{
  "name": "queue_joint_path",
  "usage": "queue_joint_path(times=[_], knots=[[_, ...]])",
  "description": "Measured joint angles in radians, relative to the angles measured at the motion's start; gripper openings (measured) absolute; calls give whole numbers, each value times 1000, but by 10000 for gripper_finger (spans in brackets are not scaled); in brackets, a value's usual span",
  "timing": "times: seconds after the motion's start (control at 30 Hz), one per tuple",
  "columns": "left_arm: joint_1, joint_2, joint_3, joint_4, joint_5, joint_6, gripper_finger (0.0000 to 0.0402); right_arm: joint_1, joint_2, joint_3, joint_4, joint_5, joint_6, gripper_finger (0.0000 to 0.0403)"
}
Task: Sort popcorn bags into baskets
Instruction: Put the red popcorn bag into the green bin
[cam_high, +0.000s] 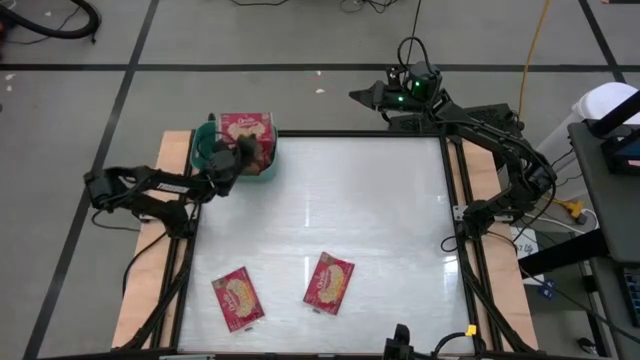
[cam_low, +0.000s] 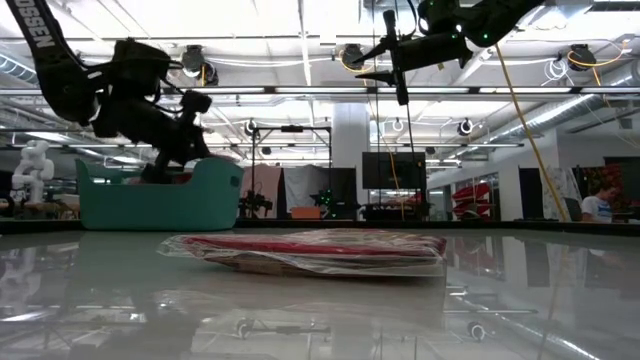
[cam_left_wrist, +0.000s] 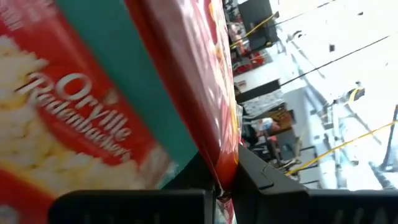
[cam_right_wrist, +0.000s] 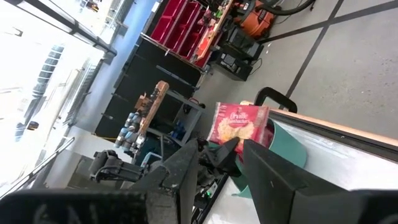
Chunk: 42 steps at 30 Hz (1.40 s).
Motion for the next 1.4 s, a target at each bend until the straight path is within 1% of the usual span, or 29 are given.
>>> queue_joint_path(times=[0.1, 0.17, 0.3, 0.37, 0.47, 0.57, 0.7, 0.8, 0.9, 1.0, 1.13, 1.2, 1.3, 1.4], knots=[[0, -75, 0, -1, 13, 45, 23, 0, 0, 0, 0, 0, 0, 122], [-6, -128, 2, -40, 13, 55, 23, 0, 0, 0, 0, 0, 0, 122], [-17, -222, 2, -245, 16, -86, 23, 0, 0, 0, 0, 4, -3, 122], [-25, -256, 2, -317, 18, -132, 23, 0, 0, 0, 0, 5, -3, 122], [-30, -307, 1, -377, 48, -169, 24, 0, 0, 0, 0, 5, -3, 122], [-34, -341, 2, -452, 58, -196, 24, 0, 0, 0, 0, 5, -3, 122], [-33, -361, 1, -593, 66, -326, 24, 1, 0, 0, 0, 4, -3, 122], [-33, -361, 1, -586, 69, -348, 32, 5, 0, 0, 0, 4, -3, 122], [-33, -362, 1, -566, 84, -352, 64, 5, 0, 0, 0, 4, -3, 122], [-33, -361, 1, -562, 100, -376, 112, 5, 0, 0, 0, 5, -3, 122], [-33, -362, 1, -511, 100, -383, 178, 5, 0, 0, 0, 5, -3, 122], [-33, -362, 1, -483, 113, -393, 205, 5, 0, 0, 0, 4, -3, 122], [-33, -362, 1, -437, 175, -427, 232, 5, 0, 0, 0, 4, -3, 122], [-50, -362, 1, -397, 285, -449, 240, 5, 0, 0, 1, 4, -3, 122]])
